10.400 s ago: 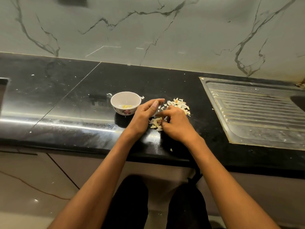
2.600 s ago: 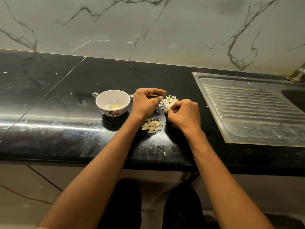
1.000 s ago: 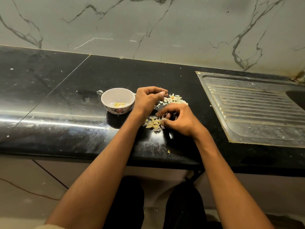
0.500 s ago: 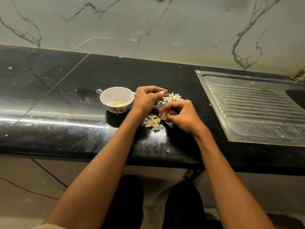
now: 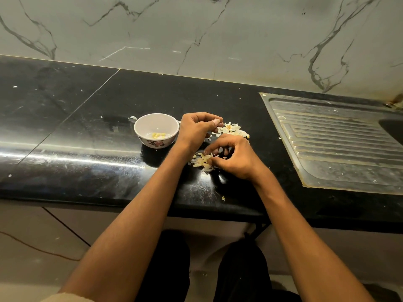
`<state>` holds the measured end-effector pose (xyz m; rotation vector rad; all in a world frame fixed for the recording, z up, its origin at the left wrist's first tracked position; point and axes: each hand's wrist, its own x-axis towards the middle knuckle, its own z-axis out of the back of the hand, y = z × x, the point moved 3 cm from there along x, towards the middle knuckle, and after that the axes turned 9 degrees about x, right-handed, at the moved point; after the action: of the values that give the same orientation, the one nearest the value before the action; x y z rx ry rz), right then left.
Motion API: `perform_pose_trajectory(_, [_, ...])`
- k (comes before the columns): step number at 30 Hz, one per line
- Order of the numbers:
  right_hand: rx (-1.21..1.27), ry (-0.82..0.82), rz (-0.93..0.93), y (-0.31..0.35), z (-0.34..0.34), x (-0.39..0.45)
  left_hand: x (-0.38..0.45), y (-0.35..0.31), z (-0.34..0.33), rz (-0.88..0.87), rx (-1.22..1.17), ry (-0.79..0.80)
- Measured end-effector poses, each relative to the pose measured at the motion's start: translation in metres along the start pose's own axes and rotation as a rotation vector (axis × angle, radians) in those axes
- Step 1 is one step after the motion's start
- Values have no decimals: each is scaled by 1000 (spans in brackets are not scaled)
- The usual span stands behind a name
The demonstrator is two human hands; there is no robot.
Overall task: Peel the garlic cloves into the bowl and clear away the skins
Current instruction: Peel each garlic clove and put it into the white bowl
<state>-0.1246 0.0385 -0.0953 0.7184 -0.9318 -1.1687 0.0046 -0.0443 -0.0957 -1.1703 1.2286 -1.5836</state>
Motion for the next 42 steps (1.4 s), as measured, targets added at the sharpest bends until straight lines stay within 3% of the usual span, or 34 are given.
perform_pose_trajectory(9, [-17, 39, -92, 0, -2, 2, 1, 1, -1, -5, 13, -2])
perform_pose_trajectory(20, [-93, 42, -56, -4, -4, 3, 0, 0, -1, -14, 22, -6])
perform_pose_trajectory(30, [58, -41, -72, -3, 0, 5, 1, 2, -1, -7, 13, 2])
perform_pose_trajectory(42, [-119, 30, 199, 8, -11, -3, 1, 3, -1, 30, -35, 2])
